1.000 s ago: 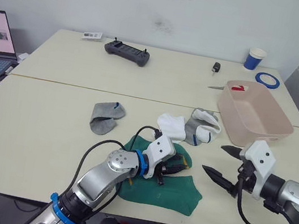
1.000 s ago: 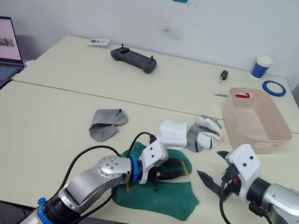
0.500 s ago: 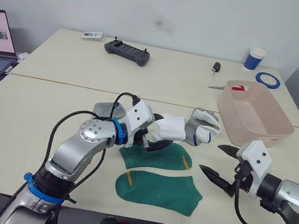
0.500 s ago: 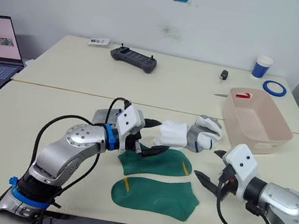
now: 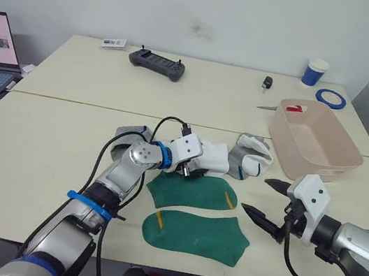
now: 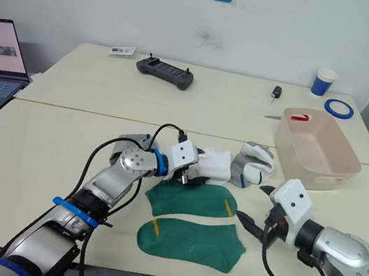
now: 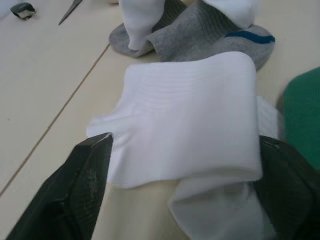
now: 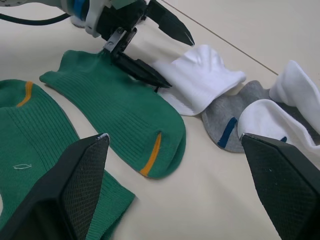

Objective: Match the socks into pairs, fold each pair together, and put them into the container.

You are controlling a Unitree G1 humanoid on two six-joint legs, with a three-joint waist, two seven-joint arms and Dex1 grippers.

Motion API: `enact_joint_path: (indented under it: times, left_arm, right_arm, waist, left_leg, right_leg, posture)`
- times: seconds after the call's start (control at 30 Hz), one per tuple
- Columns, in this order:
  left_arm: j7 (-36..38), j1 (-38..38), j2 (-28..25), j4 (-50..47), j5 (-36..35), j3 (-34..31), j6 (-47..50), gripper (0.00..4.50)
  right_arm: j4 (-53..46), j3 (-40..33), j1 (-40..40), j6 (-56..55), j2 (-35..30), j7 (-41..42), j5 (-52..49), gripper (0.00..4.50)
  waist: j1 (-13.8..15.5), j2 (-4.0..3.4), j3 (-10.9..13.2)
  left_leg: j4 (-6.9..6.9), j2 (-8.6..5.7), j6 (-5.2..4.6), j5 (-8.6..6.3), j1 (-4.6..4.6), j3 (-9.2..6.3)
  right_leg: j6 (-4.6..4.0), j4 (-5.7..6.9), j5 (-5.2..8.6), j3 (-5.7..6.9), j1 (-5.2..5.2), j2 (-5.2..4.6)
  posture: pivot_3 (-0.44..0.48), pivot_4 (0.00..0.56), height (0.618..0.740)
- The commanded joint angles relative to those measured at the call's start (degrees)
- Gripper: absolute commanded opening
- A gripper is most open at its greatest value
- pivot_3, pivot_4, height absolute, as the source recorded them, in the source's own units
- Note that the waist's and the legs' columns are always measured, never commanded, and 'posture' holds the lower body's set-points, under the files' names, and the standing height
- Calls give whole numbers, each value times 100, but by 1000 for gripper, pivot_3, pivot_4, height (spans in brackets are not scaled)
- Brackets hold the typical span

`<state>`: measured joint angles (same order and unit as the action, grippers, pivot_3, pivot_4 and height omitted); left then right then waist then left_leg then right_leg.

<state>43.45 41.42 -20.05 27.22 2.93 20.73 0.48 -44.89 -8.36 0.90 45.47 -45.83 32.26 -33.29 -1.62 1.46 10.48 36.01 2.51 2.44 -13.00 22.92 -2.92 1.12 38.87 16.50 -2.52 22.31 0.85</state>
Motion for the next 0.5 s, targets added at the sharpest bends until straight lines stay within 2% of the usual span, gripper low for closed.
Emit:
enact_joint_path:
  times: [0.03, 0.13, 0.33, 0.5]
  left_arm:
    - [211, 178, 126, 388, 91, 11, -471, 2968]
    - [187, 321, 211, 769, 199, -46, -821, 1976]
    - [-1114, 1263, 214, 2432, 647, -395, -1606, 6]
    - [-1480, 1475, 366, 3205, 713, -558, -1788, 6]
  right_arm:
    - [-213, -128, -27, -35, 30, -53, -40, 4500]
    - [-208, -121, -36, -39, 35, -62, -40, 4500]
    - [-186, -54, -96, -37, 87, -83, -32, 4500]
    - [-173, 25, -148, -33, 128, -89, -17, 4500]
  waist:
    - [-7, 0, 0]
    - [-6, 0, 0]
    - [-7, 5, 3]
    - [-5, 5, 3]
  left_leg:
    - [0, -1, 0, 0, 0, 2]
    - [0, 0, 0, 0, 0, 1]
    - [4, -1, 0, 0, 1, -1]
    - [1, -3, 0, 0, 0, 2]
  right_leg:
    - [0, 0, 0, -1, 0, -1]
    - [0, 0, 0, 1, 0, 0]
    - [6, 3, -4, 1, 0, 0]
    - [11, -1, -1, -1, -1, -1]
  posture:
    - [0, 150, 740]
    - [0, 150, 740]
    - [0, 150, 740]
    - [0, 150, 740]
